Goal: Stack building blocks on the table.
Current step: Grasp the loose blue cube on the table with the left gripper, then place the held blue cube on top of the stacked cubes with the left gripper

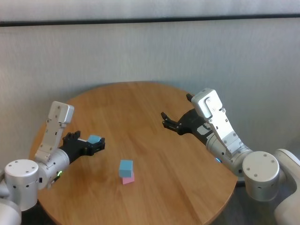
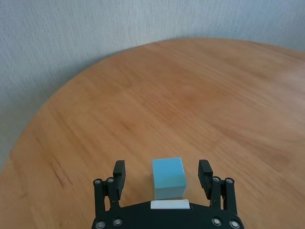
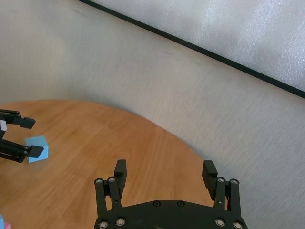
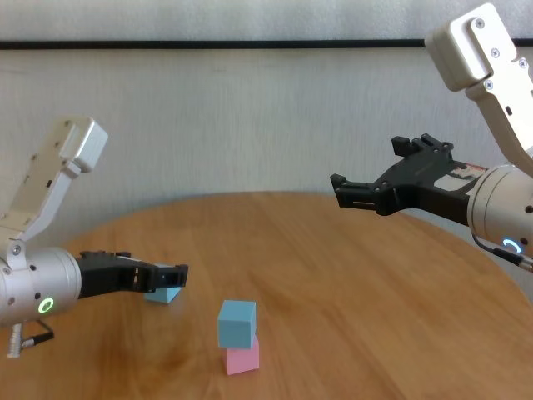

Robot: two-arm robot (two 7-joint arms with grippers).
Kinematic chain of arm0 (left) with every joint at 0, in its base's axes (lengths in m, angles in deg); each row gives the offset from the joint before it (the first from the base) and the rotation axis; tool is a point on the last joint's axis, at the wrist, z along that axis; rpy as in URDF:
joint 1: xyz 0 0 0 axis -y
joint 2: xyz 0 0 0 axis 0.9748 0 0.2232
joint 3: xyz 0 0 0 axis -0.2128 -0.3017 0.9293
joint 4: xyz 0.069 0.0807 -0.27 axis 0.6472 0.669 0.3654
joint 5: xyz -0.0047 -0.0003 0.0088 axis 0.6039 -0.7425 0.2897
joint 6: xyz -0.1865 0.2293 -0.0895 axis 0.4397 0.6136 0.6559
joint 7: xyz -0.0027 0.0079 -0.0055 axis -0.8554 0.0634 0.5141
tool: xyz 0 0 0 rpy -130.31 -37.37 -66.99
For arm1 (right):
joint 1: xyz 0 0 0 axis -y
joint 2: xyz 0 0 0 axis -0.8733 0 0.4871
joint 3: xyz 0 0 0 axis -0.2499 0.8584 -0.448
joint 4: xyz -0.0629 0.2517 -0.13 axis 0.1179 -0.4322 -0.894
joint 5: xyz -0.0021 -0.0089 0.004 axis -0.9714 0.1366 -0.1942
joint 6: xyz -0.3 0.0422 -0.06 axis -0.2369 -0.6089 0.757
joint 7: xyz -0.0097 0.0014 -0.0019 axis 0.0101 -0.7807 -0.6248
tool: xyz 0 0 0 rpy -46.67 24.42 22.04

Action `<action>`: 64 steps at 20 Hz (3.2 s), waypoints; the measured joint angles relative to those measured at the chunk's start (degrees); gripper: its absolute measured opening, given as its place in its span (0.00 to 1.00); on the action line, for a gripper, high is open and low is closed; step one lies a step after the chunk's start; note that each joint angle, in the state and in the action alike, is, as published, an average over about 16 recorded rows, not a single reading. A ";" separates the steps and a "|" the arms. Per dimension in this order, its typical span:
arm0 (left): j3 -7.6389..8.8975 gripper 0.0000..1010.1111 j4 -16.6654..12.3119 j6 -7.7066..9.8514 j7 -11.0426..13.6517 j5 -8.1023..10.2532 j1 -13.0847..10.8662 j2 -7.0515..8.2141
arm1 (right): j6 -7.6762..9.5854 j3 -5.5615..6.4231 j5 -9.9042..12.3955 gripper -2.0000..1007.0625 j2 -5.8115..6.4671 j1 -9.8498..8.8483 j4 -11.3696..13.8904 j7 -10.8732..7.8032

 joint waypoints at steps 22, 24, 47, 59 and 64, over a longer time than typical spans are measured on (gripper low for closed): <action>0.57 0.97 4.97 -3.58 1.15 -2.34 1.72 -0.74 | 0.00 0.00 0.00 0.99 0.00 0.00 0.00 0.00; 0.57 0.95 4.93 -3.54 1.14 -2.32 1.71 -0.74 | 0.00 0.00 0.00 0.99 0.00 0.00 0.00 0.00; 0.65 0.42 4.11 -3.02 1.64 -1.97 1.42 -0.48 | 0.00 0.00 0.00 0.99 0.00 0.00 0.00 0.00; -1.00 0.39 -2.14 -6.96 10.98 -1.64 0.32 4.48 | 0.01 0.00 0.00 0.99 0.00 0.00 0.00 0.00; -1.82 0.39 -5.41 -8.60 17.73 0.54 -0.37 7.58 | 0.01 0.00 0.00 0.99 0.00 0.00 0.00 0.00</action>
